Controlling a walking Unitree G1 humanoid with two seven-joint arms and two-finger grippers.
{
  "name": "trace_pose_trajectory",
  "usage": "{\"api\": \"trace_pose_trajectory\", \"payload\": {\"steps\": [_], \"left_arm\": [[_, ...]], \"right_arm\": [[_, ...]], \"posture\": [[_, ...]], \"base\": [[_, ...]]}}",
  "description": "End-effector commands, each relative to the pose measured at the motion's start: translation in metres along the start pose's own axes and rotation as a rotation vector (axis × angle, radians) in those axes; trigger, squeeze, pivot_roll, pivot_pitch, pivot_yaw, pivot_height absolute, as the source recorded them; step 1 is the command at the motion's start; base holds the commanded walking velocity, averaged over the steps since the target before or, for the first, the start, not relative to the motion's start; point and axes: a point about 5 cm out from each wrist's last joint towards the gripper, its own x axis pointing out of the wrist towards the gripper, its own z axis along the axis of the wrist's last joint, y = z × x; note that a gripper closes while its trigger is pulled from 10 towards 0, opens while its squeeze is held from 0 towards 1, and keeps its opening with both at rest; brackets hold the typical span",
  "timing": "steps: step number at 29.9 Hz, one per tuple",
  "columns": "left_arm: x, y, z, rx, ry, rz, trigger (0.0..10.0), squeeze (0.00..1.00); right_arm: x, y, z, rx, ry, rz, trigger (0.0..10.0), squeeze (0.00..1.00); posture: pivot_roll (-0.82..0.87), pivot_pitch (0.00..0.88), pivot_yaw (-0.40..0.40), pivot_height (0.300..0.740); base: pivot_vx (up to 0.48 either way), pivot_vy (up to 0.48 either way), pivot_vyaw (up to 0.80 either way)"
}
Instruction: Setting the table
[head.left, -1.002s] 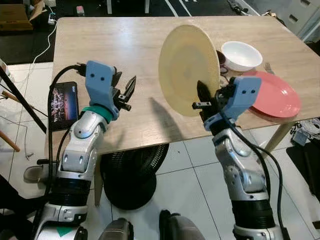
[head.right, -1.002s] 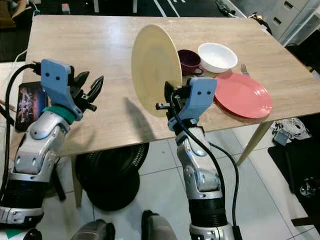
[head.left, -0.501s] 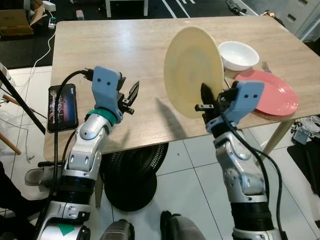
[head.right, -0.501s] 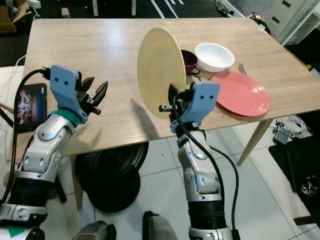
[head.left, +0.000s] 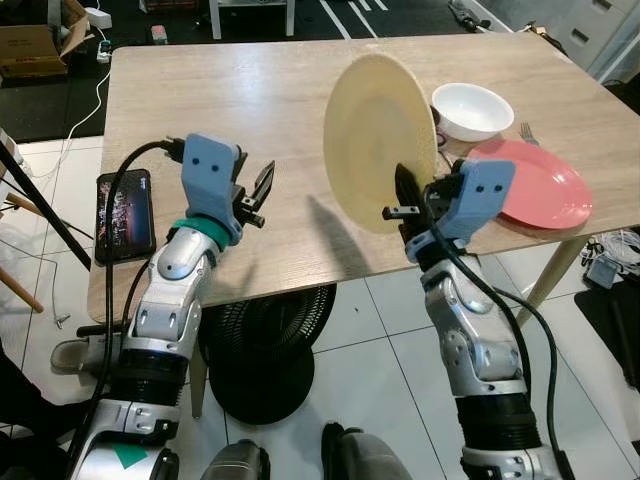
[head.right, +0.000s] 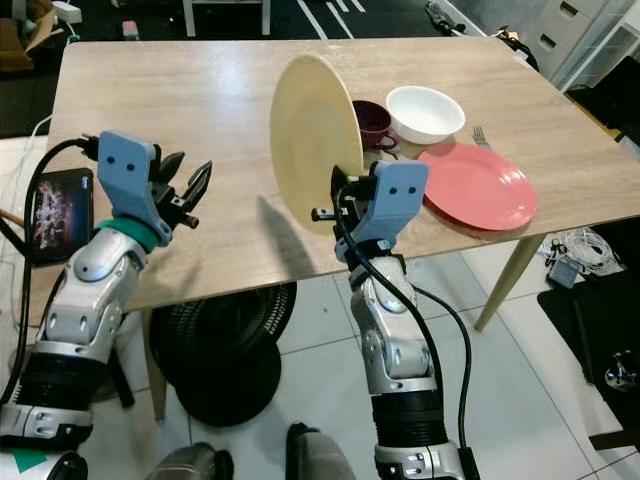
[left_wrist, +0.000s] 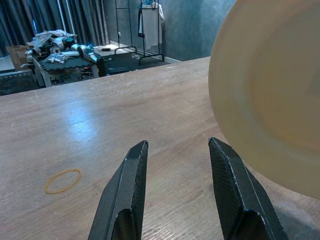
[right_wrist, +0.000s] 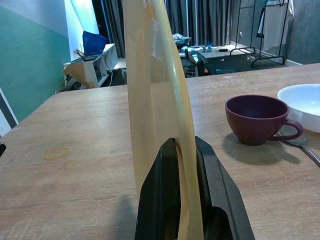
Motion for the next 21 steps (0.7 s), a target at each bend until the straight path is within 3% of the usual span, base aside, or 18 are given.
{"api": "trace_pose_trajectory", "payload": {"steps": [1, 21], "left_arm": [[0.0013, -0.0009, -0.0015, -0.007, 0.003, -0.001, 10.0, 0.0], [0.0039, -0.0004, 0.0009, -0.034, 0.005, 0.004, 10.0, 0.0]], "right_arm": [[-0.0006, -0.0047, -0.0005, -0.004, -0.006, -0.017, 10.0, 0.0], [-0.0007, -0.0061, -0.0029, -0.004, -0.012, -0.036, 10.0, 0.0]], "posture": [[0.03, 0.0, -0.018, 0.74], [0.04, 0.0, -0.007, 0.74]], "base": [[0.0, 0.0, 0.0], [0.0, 0.0, 0.0]]}}
